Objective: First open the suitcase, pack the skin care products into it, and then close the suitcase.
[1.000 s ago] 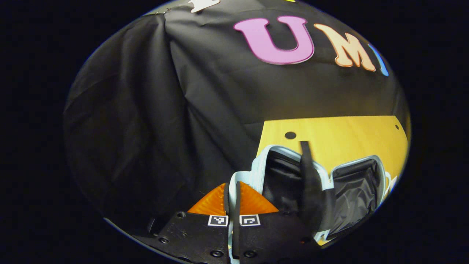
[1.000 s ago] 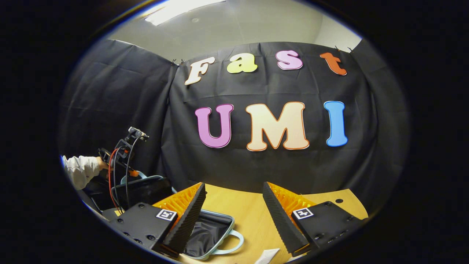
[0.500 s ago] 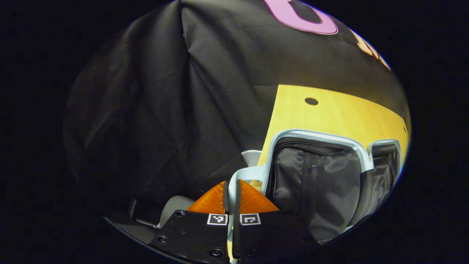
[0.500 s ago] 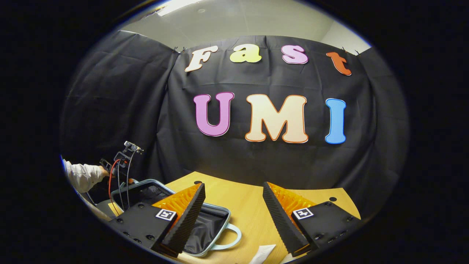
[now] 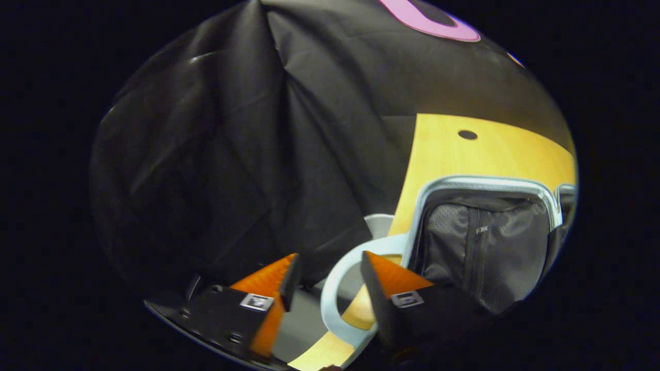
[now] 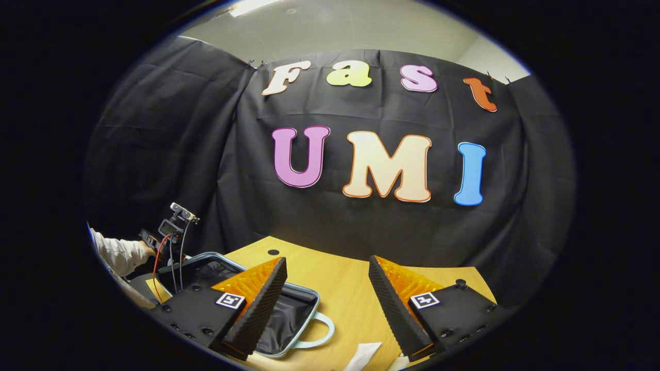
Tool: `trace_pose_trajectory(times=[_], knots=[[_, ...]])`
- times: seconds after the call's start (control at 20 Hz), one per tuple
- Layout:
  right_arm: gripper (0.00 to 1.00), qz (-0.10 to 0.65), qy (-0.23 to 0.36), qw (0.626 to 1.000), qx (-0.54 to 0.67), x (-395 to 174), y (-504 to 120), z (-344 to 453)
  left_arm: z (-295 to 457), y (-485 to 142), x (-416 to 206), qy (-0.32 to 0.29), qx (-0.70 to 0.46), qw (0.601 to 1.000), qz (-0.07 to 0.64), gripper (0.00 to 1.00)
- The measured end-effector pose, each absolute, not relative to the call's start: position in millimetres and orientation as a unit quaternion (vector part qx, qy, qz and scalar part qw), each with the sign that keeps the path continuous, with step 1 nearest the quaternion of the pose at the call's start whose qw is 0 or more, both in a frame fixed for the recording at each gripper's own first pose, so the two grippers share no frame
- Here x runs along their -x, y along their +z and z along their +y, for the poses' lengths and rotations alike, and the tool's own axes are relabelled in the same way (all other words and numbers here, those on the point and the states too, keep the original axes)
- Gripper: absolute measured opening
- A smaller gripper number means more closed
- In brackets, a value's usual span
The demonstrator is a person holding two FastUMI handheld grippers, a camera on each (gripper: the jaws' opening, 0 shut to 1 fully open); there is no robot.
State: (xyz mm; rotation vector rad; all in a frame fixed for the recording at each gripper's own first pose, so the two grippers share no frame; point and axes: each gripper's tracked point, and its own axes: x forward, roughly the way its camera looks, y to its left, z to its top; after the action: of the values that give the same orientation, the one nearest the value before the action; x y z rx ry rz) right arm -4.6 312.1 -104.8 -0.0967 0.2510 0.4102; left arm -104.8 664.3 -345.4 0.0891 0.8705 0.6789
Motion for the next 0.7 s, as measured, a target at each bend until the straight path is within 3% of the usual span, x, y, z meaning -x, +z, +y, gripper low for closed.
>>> trace_pose_trajectory(times=[0.1,0.35,0.5,0.7], knots=[[1.0,0.121,0.21,0.969,0.045,6,-103,310,660,-315,100,0.343,-0.042,0.865,0.364,0.99],[1.0,0.099,0.225,0.969,0.035,7,-90,288,611,-213,78,0.346,-0.064,0.906,0.236,0.95],[0.96,0.087,0.229,0.969,0.025,8,-82,263,553,-163,71,0.311,-0.081,0.929,0.184,0.94],[1.0,0.078,0.223,0.972,0.01,5,-72,222,486,-94,77,0.255,-0.084,0.955,0.129,0.94]])
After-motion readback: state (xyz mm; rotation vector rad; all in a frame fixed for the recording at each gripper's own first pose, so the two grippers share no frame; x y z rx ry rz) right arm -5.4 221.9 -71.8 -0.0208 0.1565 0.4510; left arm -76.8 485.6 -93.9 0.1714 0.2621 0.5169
